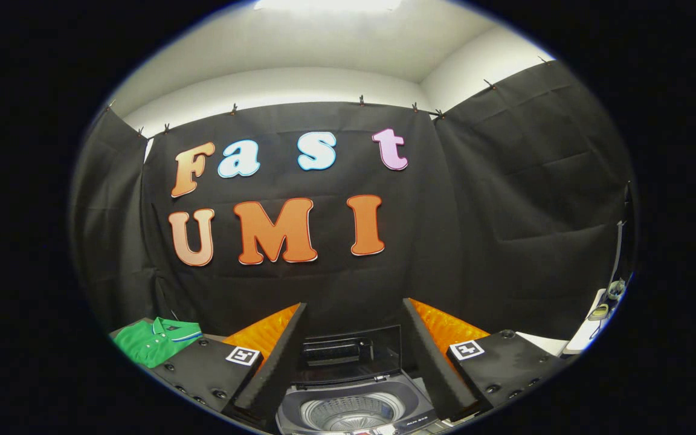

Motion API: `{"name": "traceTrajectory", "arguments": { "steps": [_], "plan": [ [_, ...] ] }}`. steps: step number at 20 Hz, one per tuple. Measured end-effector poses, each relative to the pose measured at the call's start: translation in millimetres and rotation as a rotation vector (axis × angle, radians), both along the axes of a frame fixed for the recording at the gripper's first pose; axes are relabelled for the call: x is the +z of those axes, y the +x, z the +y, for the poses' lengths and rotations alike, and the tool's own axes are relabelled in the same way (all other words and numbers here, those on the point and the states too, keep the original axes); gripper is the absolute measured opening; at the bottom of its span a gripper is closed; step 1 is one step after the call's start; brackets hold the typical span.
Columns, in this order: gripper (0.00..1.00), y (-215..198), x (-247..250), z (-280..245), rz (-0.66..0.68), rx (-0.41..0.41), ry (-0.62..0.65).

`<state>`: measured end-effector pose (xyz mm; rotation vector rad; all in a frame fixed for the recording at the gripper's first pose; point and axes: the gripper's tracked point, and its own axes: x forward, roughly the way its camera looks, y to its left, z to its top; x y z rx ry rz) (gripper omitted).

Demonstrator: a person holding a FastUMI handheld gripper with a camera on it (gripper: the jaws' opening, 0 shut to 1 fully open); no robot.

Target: Put the clothes into the washing machine and then close the washing machine lid.

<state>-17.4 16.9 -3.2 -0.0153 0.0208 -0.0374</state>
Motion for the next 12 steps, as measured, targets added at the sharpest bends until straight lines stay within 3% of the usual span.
{"name": "traceTrajectory", "arguments": {
  "steps": [12],
  "plan": [
    [0.98, -5, 14, 9, -0.018, -0.028, -0.009]
  ]
}}
